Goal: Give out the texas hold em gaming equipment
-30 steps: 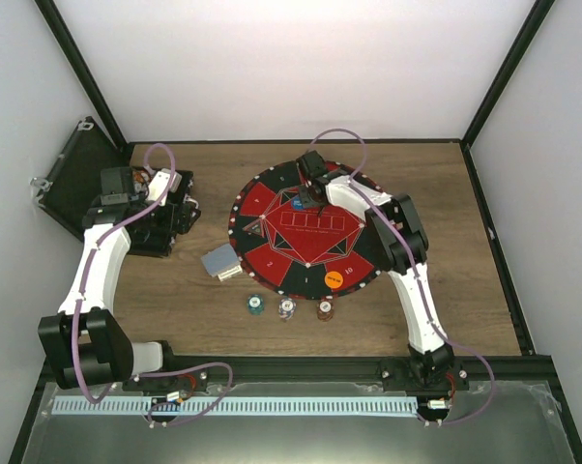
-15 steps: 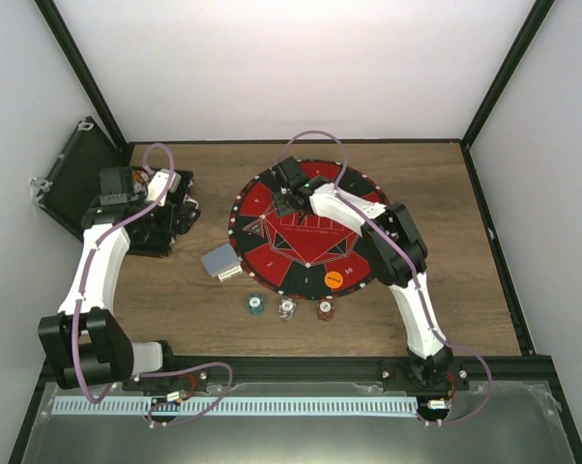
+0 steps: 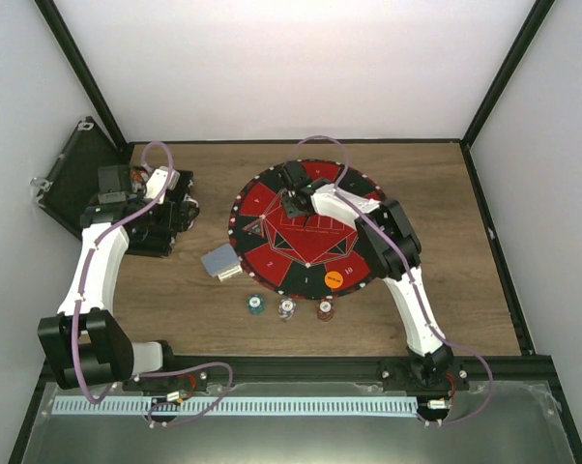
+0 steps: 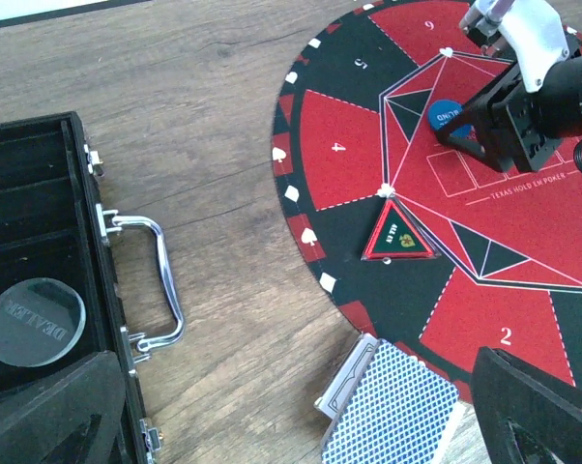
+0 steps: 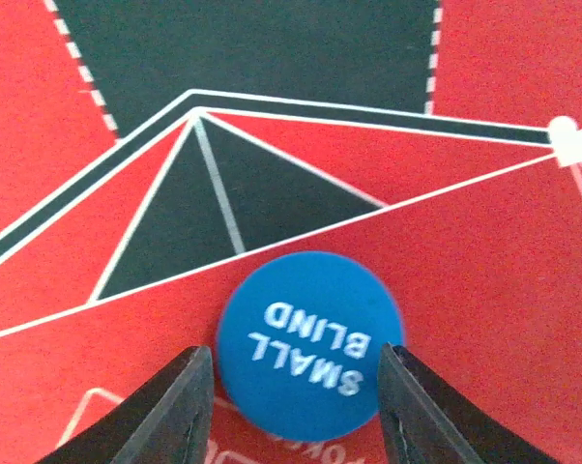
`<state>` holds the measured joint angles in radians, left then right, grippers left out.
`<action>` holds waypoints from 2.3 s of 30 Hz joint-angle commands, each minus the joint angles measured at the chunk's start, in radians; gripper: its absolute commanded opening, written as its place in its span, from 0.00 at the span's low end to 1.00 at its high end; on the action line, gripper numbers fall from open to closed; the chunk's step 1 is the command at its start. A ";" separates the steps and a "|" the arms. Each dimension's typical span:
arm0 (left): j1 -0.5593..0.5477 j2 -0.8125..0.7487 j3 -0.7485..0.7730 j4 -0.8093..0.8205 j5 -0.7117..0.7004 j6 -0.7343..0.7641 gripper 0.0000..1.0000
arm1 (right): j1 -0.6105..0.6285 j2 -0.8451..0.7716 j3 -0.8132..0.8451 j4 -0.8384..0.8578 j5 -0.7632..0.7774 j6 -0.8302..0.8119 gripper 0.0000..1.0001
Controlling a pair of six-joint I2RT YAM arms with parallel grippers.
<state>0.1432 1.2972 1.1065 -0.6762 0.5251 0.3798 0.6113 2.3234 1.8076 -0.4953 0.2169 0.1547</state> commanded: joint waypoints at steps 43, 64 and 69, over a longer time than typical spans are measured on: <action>0.010 -0.015 0.026 -0.016 0.036 0.008 1.00 | 0.185 -0.690 -0.797 -0.081 -0.042 0.277 0.44; 0.010 -0.013 0.062 -0.025 0.025 0.007 1.00 | 0.186 -0.672 -0.904 -0.078 -0.076 0.272 0.41; 0.009 -0.013 0.063 -0.022 0.020 0.005 1.00 | 0.170 -0.653 -0.906 -0.122 0.003 0.307 0.36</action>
<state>0.1467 1.3003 1.1416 -0.6930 0.5426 0.3794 0.7944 1.6390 0.9119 -0.5713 0.1627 0.4286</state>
